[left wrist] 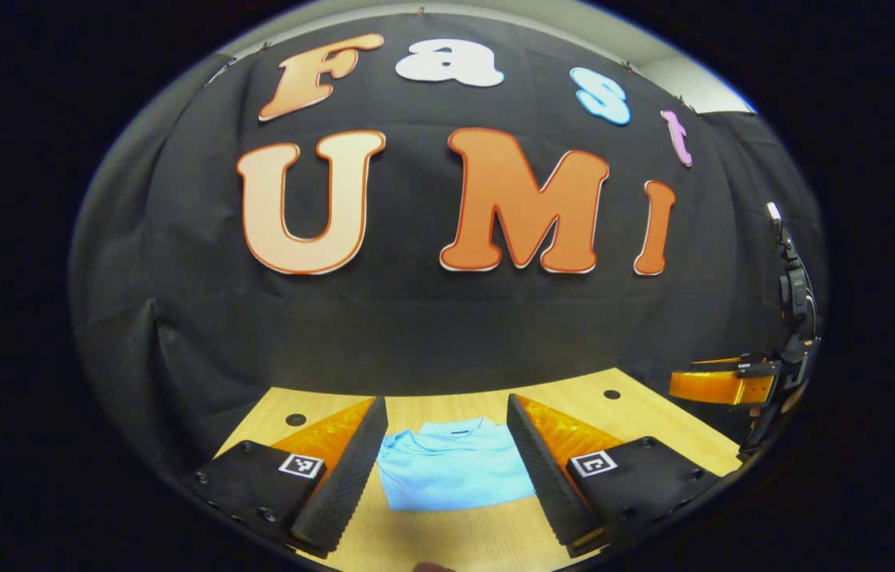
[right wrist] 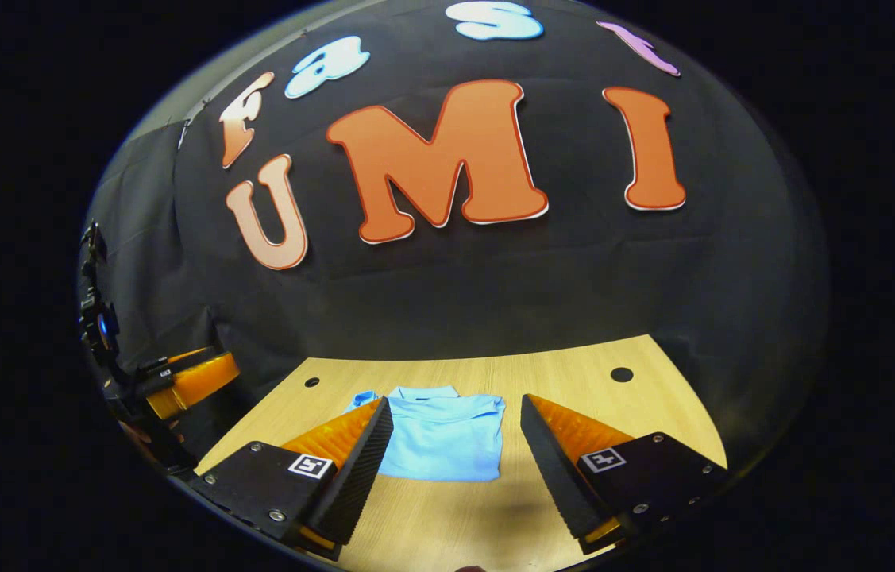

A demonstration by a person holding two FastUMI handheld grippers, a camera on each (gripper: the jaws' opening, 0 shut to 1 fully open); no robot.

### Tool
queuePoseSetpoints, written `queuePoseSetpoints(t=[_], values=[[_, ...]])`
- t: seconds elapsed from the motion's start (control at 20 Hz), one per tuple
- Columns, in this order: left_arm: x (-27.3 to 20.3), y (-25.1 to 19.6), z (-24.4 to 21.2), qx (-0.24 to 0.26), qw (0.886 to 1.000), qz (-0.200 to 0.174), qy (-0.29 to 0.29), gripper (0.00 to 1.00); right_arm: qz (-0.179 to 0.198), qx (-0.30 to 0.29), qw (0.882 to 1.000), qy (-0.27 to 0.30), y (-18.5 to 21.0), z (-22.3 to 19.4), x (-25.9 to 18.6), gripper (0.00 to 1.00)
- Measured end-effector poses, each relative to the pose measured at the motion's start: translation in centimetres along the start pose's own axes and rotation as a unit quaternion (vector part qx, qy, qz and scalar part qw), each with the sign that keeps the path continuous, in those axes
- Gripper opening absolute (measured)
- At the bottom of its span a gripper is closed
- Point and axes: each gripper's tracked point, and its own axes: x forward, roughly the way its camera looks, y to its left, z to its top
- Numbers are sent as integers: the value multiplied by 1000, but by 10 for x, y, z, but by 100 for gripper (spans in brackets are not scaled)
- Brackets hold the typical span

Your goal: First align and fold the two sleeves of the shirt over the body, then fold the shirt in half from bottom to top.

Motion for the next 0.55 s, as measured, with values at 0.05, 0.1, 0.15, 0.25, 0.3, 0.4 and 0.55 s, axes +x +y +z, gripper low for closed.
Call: queuePoseSetpoints(t=[0.05, 0.1, 0.15, 0.25, 0.3, 0.4, 0.55], values=[[-15, -6, 4, 2, 1000, 5, -8, 97, -4, -10, 1000, -6, -1, -1, -14, 98], [-28, -12, 8, 2, 1000, 8, -15, 97, -1, -18, 1000, -11, 1, -2, -27, 98], [-43, -17, 9, 2, 1000, 13, -20, 97, 0, -25, 1000, -14, 4, -4, -41, 98], [-70, -27, 16, -5, 999, 25, -35, 97, 6, -41, 999, -25, 8, -2, -65, 98], [-83, -32, 19, -9, 999, 30, -43, 97, 10, -49, 998, -32, 10, 0, -76, 98], [-108, -40, 23, -23, 997, 42, -58, 97, 14, -64, 997, -41, 15, 0, -95, 98], [-138, -59, 30, -38, 995, 47, -78, 97, 29, -81, 995, -58, 25, 7, -118, 98]])
